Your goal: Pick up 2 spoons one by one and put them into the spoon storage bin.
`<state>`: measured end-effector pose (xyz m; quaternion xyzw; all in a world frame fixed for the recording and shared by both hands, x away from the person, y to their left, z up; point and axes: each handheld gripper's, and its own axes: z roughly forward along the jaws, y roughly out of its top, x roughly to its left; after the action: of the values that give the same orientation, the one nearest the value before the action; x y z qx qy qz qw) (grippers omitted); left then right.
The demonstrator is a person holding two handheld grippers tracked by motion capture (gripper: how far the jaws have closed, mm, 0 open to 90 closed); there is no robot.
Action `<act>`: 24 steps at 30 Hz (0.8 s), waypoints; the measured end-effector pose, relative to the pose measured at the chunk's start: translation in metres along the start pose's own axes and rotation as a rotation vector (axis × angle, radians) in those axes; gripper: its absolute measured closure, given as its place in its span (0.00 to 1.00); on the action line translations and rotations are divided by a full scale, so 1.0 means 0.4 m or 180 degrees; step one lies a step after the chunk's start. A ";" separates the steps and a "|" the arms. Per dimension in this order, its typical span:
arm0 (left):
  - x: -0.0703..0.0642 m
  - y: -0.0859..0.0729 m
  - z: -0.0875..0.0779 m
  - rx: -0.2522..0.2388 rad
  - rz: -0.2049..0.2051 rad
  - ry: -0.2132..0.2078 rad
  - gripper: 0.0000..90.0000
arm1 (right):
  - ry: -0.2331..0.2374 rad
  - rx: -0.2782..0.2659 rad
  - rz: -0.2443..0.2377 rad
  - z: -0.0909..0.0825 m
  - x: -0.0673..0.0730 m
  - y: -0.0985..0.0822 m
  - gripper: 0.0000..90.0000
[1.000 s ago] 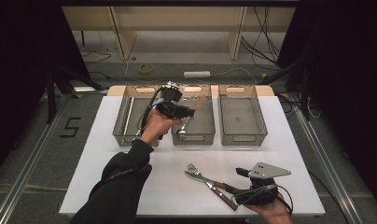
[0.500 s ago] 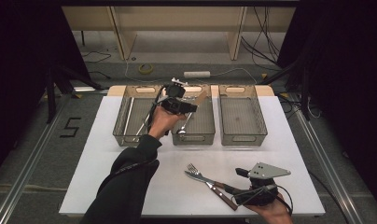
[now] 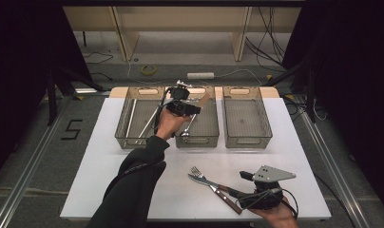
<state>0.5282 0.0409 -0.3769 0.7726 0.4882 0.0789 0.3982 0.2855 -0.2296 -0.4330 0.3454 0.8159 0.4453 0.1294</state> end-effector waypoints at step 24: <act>0.027 -0.032 0.049 0.0309 -0.0196 0.0085 0.65 | 0.0015 0.0029 0.0004 0.004 -0.001 0.000 0.32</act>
<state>0.5350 0.0418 -0.4018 0.7745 0.5202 0.0531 0.3559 0.2866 -0.2290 -0.4341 0.3454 0.8180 0.4424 0.1257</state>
